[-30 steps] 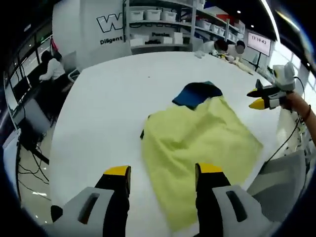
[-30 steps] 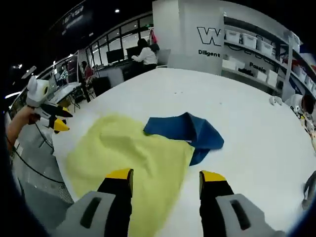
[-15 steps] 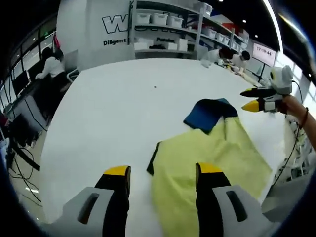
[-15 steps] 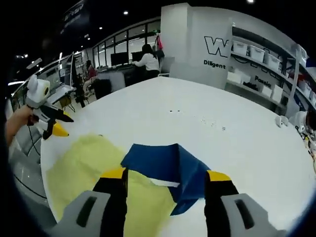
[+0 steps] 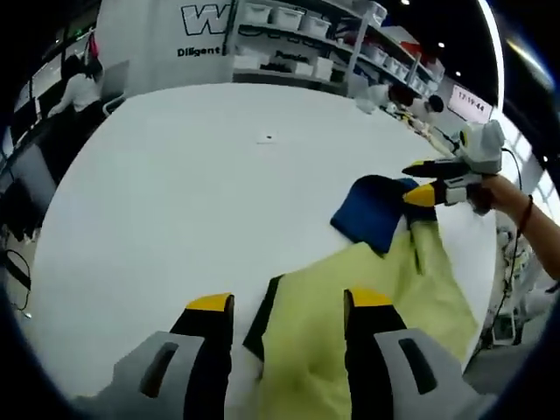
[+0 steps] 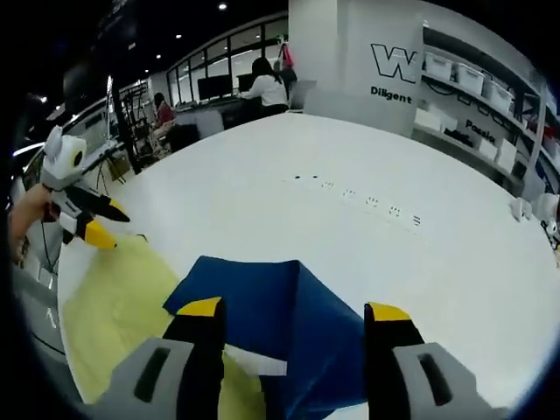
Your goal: Fold the garment on the visible template until the final outline fits inside the template.
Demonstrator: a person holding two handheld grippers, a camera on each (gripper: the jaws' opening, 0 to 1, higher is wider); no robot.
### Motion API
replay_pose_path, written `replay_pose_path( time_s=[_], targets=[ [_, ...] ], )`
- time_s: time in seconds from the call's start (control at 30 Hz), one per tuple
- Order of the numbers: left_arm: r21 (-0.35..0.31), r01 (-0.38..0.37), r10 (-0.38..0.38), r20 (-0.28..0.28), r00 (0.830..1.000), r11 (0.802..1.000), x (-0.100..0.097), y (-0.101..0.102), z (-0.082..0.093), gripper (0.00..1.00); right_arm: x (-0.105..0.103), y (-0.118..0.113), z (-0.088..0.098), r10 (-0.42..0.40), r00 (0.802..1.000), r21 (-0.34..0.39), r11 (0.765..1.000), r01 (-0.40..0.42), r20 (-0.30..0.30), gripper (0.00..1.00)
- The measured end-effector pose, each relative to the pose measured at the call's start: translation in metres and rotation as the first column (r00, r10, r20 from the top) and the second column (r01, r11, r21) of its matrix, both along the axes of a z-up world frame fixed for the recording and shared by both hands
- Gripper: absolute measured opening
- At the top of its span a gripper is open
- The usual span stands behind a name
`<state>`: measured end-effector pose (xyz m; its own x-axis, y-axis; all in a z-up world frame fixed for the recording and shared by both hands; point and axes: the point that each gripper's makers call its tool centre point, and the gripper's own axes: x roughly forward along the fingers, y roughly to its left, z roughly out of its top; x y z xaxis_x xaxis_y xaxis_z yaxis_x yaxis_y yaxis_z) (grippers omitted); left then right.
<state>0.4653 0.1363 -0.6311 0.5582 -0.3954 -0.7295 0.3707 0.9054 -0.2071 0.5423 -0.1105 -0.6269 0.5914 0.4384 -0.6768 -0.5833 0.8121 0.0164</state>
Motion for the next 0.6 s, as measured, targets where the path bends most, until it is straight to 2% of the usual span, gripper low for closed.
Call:
replay_pose_path(
  time_s=[0.07, 0.17, 0.3, 0.43, 0.53, 0.6],
  targets=[
    [-0.045, -0.008, 0.006, -0.060, 0.998, 0.999, -0.001, -0.006, -0.008, 0.46, 0.005, 0.000, -0.007, 0.002, 1.000, -0.007, 1.000, -0.002, -0.019, 0.59],
    [-0.028, 0.004, -0.005, -0.041, 0.999, 1.000, 0.006, -0.005, -0.013, 0.44, 0.009, 0.001, -0.014, 0.008, 0.999, -0.016, 1.000, -0.008, -0.037, 0.55],
    [-0.020, 0.024, -0.026, -0.085, 0.996, 1.000, 0.007, -0.010, -0.024, 0.32, 0.019, 0.001, -0.028, 0.000, 0.998, -0.036, 0.999, -0.003, -0.069, 0.43],
    [-0.018, 0.031, -0.032, -0.115, 0.993, 0.999, 0.004, -0.016, -0.034, 0.28, 0.024, -0.002, -0.037, -0.015, 0.996, -0.057, 0.998, 0.010, -0.089, 0.36],
    [-0.004, 0.033, -0.033, -0.116, 0.993, 0.999, 0.002, -0.016, -0.035, 0.18, 0.025, -0.003, -0.040, -0.015, 0.995, -0.068, 0.998, 0.008, -0.095, 0.20],
    [0.020, 0.027, -0.025, -0.107, 0.994, 0.999, 0.003, -0.012, -0.036, 0.10, 0.022, -0.005, -0.045, -0.016, 0.994, -0.079, 0.997, 0.007, -0.110, 0.04]
  ],
)
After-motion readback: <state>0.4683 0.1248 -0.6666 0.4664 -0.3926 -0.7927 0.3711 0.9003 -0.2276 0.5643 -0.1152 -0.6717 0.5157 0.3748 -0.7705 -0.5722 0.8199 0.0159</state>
